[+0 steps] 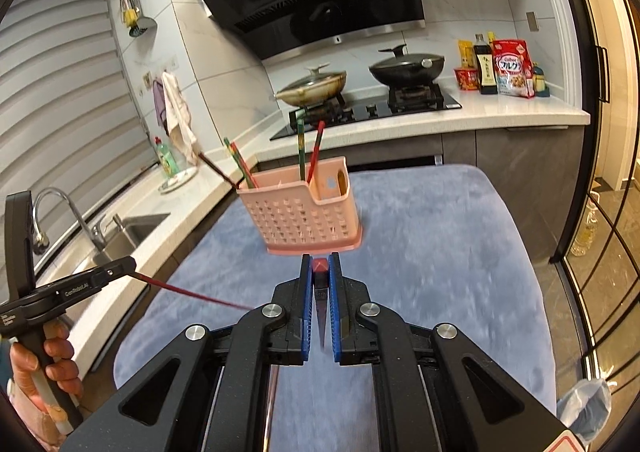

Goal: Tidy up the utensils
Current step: 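Lift both chopsticks and carry them upright over the pink holder with both tools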

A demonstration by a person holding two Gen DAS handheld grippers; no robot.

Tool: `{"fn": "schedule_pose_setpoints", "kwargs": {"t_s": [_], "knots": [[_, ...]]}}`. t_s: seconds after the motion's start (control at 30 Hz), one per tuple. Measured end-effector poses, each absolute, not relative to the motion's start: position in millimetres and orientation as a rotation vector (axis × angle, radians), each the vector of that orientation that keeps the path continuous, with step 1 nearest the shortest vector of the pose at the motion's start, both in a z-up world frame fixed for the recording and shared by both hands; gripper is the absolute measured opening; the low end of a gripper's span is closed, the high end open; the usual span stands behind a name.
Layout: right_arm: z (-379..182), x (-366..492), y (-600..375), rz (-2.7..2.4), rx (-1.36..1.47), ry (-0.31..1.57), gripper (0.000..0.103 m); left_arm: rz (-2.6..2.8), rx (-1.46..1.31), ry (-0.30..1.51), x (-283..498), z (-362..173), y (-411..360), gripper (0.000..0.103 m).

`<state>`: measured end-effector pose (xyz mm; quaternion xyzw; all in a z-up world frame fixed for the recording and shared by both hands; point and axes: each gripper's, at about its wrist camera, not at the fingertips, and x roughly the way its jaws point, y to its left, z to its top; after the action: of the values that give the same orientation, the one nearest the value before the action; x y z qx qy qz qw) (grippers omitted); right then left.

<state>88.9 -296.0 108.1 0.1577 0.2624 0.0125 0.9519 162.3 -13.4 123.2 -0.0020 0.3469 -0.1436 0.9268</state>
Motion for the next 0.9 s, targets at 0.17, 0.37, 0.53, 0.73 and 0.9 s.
{"fn": "schedule_pose_setpoints", "kwargs": {"t_s": [0.17,0.37,0.53,0.73,0.9], "knots": [[123,108,-303,0.033,0.329,0.500,0.007,-0.295,-0.009,0.678,183,138,-20,0.007],[147,130,-312,0.050,0.352,0.447,0.007,-0.314,-0.020,0.634,205,163,-30,0.007],[177,153,-317,0.071,0.360,0.377,0.007,-0.333,-0.029,0.568,224,193,-41,0.007],[215,193,-322,0.080,0.363,0.298,0.007,-0.333,-0.038,0.494,253,229,-56,0.007],[241,228,-326,0.081,0.383,0.252,0.007,-0.331,-0.046,0.429,277,257,-65,0.007]]}}
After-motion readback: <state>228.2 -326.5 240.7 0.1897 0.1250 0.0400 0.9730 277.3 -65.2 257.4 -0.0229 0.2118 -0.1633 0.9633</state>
